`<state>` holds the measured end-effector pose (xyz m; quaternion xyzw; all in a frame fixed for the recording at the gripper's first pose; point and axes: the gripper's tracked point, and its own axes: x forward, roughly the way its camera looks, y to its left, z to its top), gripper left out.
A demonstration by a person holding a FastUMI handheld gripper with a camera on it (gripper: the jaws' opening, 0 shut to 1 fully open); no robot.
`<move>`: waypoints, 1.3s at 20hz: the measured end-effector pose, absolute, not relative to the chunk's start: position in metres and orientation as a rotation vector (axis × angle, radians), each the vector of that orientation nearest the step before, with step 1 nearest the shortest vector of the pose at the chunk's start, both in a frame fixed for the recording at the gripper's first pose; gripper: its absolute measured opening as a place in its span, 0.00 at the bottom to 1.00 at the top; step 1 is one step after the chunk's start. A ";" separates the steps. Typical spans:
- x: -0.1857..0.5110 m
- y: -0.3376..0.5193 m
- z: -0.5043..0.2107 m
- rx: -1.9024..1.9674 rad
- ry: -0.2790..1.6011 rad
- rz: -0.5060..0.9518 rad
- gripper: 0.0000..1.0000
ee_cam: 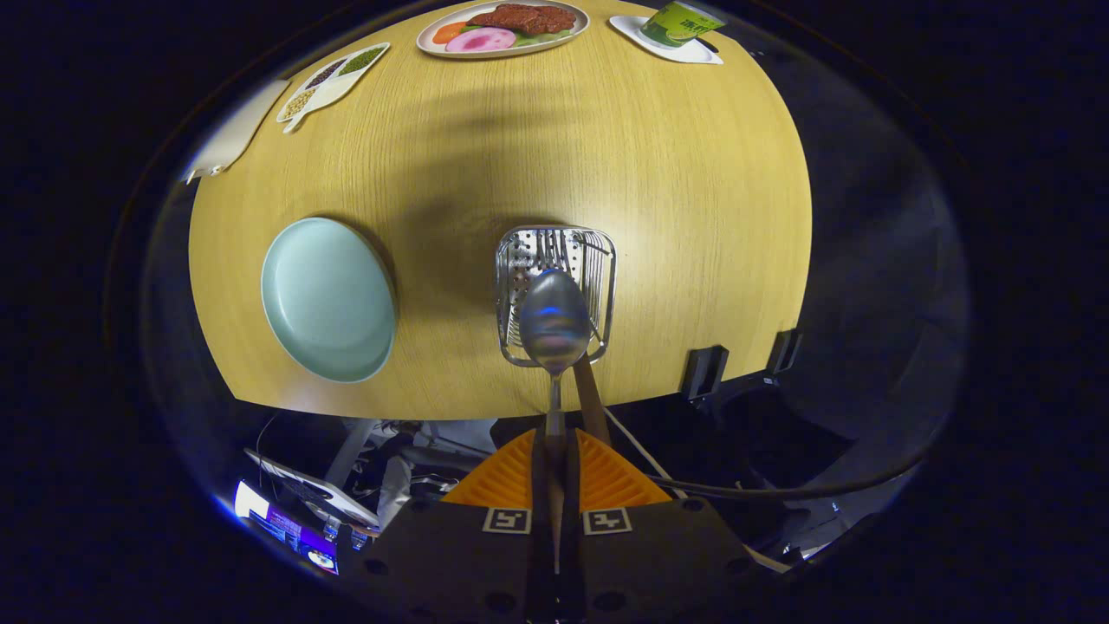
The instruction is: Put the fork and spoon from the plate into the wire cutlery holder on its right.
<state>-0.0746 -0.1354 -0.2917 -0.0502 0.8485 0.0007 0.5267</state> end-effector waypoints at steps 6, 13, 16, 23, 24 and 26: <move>-0.074 -0.145 -0.310 -0.197 2.087 0.011 0.11; -0.077 -0.131 -0.303 -0.113 2.009 -0.028 0.88; -0.079 -0.128 -0.292 -0.117 1.903 -0.042 0.99; -0.069 -0.110 -0.245 -0.151 1.557 -0.113 0.99; -0.064 -0.104 -0.236 -0.141 1.492 -0.113 0.98; -0.048 -0.093 -0.216 -0.141 1.351 -0.105 0.98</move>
